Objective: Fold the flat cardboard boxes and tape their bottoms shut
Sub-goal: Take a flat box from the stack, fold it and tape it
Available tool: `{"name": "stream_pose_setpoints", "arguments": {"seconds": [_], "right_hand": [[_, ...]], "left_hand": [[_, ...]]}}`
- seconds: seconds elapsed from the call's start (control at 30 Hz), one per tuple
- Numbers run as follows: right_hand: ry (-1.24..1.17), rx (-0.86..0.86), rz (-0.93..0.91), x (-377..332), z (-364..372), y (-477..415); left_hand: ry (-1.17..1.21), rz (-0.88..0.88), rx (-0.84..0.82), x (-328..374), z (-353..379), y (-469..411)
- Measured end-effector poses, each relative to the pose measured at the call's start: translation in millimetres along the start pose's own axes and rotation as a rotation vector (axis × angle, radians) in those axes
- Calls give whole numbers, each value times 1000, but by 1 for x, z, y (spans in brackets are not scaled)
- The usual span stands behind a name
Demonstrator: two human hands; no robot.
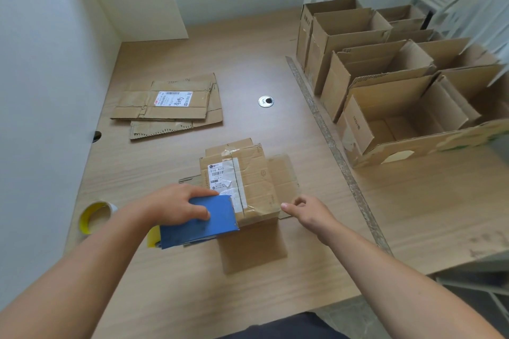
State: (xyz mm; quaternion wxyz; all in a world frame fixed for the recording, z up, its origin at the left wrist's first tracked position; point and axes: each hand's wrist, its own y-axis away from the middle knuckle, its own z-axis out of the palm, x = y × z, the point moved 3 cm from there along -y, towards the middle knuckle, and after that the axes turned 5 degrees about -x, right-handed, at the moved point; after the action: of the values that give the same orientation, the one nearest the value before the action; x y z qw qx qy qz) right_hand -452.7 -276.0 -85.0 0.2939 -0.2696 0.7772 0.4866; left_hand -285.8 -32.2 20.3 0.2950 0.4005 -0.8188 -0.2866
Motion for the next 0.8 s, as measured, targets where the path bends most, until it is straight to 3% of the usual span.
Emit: {"name": "stream_pose_setpoints", "arguments": {"seconds": [0.23, 0.47, 0.53, 0.67, 0.73, 0.8], "right_hand": [[-164, -167, -38, 1, 14, 11], [-272, -82, -27, 6, 24, 9], [-130, -30, -133, 5, 24, 8], [554, 301, -327, -11, 22, 12], [711, 298, -506, -26, 24, 12], [892, 157, -652, -37, 27, 5]], "left_hand": [[-2, 0, -11, 2, 1, 0], [28, 5, -21, 0, 3, 3], [47, 14, -21, -2, 4, 3], [62, 17, -28, -5, 7, 5], [67, 14, -18, -6, 8, 4], [73, 12, -8, -7, 8, 4]]}}
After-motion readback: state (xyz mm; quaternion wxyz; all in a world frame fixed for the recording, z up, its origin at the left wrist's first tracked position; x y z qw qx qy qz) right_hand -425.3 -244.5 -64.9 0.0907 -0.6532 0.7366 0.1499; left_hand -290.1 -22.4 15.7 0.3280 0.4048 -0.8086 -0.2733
